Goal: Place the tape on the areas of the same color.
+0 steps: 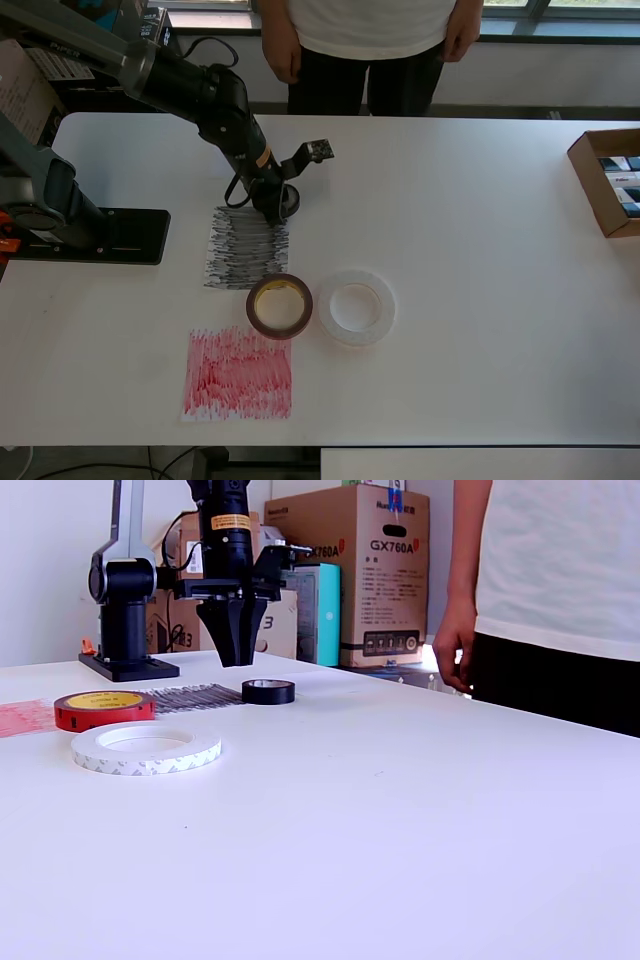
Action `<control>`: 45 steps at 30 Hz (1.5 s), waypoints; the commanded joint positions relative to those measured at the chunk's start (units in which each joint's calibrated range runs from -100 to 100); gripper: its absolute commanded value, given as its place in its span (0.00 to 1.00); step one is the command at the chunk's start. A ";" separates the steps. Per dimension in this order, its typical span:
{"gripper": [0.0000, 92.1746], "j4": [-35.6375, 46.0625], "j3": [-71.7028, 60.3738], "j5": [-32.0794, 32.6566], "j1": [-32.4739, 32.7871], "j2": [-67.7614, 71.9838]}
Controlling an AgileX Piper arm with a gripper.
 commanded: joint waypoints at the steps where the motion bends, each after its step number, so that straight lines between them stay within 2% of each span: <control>1: 0.39 -0.44 0.44 0.23 0.41 0.88; 9: 0.49 -3.16 0.44 2.27 0.49 2.10; 40: 0.49 -3.50 -0.19 4.65 0.41 7.90; 42: 0.46 -3.50 -0.28 4.65 0.41 7.90; 45: 0.30 -3.50 -0.38 4.65 0.25 7.90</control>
